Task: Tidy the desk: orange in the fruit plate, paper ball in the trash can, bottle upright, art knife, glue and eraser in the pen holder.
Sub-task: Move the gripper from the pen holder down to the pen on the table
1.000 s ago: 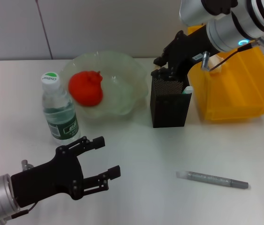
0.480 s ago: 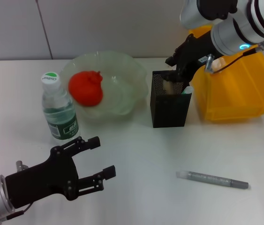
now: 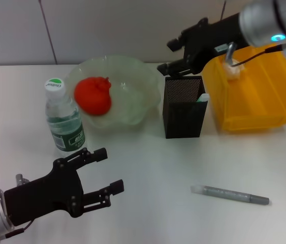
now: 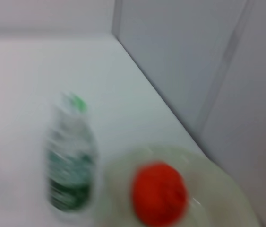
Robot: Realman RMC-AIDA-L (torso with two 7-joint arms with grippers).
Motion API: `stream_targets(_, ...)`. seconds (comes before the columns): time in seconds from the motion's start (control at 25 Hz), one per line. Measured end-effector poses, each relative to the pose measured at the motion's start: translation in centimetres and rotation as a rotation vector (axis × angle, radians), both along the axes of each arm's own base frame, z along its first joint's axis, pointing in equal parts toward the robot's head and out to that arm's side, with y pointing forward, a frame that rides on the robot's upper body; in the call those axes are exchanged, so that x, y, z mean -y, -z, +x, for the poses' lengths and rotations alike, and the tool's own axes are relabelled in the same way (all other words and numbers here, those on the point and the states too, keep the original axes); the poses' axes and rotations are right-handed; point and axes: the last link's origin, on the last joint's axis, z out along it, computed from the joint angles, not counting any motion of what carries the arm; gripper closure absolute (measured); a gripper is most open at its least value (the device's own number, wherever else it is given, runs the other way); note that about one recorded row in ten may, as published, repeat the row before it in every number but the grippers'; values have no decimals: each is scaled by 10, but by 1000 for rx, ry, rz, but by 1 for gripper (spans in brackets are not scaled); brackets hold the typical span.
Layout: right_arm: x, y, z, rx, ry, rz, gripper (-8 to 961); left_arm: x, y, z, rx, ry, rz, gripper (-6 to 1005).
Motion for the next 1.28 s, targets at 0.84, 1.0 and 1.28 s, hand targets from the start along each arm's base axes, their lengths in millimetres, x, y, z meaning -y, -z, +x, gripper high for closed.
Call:
stream_targets(0.84,62,30,38,433,325,-388,332,4,1,-3,-15,6,-22,157)
stream_targets(1.0,61,45,46,491,318,-391,332,8,4,-4,-40,23,-52,157)
stream_targets(1.28,59,63,56,531,324,-409,331,10,11,-7,-101,47,-92,157)
